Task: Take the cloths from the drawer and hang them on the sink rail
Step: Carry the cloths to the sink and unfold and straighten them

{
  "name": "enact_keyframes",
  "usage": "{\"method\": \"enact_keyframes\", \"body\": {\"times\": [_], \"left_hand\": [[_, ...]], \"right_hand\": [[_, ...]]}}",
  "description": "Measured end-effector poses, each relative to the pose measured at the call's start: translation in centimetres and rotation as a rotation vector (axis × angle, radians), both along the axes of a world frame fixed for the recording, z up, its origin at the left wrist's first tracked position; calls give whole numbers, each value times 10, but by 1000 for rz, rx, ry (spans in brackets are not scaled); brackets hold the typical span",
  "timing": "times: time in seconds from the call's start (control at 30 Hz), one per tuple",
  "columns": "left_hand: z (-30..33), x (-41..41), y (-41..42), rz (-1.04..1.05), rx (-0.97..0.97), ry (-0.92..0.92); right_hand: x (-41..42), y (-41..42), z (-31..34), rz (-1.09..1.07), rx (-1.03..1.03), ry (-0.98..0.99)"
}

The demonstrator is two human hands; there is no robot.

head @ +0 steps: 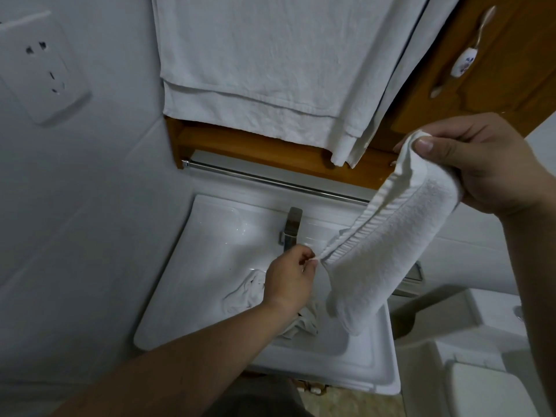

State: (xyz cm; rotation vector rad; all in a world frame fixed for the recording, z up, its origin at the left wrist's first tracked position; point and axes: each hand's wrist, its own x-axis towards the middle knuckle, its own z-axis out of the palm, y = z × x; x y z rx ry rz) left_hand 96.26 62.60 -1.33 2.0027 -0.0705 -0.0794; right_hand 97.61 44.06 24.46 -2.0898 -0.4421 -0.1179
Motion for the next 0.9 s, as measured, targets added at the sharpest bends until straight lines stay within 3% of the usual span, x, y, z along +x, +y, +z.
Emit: {"method": "enact_keyframes", "body": {"times": [0.23,0.4,0.57,0.7,0.9], "left_hand": [[-6,-5,-5,-56,90,-324],[-12,4,-4,-138,171,-168],[-13,9,-5,-230,158,-162],[-13,9,-11,-201,109,-109],[-7,14,-7,-77,97,-201]], "right_hand": [[6,0,0,-19,21,-11],[8,0,-2,-7,53,-5],[7,1,0,17,85,4],[7,-1,-1,9,85,4],[6,-3,-2,18,87,14]]}}
